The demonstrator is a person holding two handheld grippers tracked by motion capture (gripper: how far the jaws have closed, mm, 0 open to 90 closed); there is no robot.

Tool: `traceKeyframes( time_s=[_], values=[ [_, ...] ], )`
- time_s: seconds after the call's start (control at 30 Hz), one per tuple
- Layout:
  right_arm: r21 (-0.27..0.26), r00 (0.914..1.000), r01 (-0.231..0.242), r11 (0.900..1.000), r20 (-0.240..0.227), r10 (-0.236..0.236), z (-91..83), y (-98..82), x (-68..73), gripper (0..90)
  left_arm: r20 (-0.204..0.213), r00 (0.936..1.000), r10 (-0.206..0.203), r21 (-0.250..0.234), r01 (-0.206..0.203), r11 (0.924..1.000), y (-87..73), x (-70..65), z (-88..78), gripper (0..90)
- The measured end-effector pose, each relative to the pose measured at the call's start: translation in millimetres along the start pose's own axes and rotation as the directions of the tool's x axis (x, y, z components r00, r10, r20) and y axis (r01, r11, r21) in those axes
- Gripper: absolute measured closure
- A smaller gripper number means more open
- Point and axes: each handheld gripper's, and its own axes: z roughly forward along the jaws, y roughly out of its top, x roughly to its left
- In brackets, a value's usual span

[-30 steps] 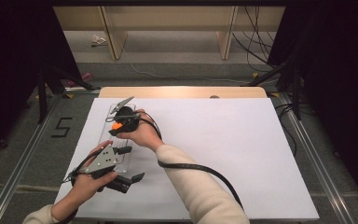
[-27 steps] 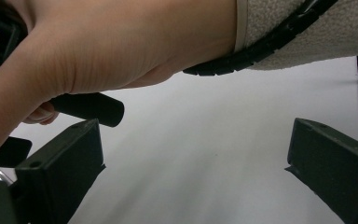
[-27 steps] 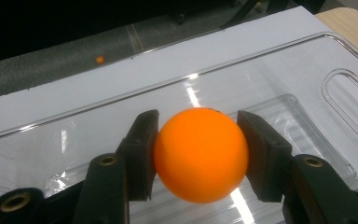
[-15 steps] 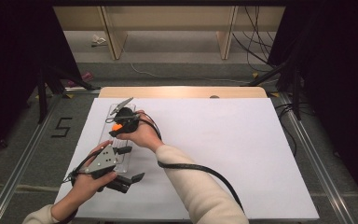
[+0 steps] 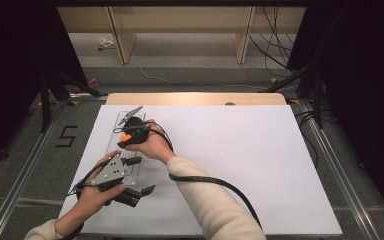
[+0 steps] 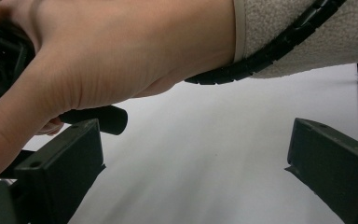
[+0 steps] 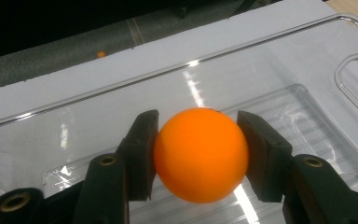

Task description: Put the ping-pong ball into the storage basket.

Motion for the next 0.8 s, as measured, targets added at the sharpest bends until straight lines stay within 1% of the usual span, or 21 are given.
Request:
traceKeyframes(
  time_s=[0.4,0.57,0.63,0.8],
  values=[
    [-0.002,1.0,-0.002,1.0,0.001,0.002,-0.2,0.3,-0.6,51.2,0.001,1.0,0.0,0.0,0.0,1.0,0.0,0.1,0.0,3.0],
    [-0.008,1.0,-0.002,1.0,0.005,0.002,-0.4,0.9,-0.5,48.0,0.0,1.0,-0.001,-0.001,0.001,1.0,0.0,0.2,-0.2,3.0],
    [-0.014,1.0,-0.004,1.0,0.008,0.004,-1.1,1.4,-0.5,44.1,0.0,1.0,0.0,-0.001,0.0,1.0,0.0,0.2,-0.1,3.0],
    [-0.047,0.9998,-0.018,0.999,0.01,0.019,-4.0,2.7,-1.0,28.6,0.001,1.0,0.0,-0.001,0.0,1.0,0.0,0.1,0.0,3.0]
  ],
)
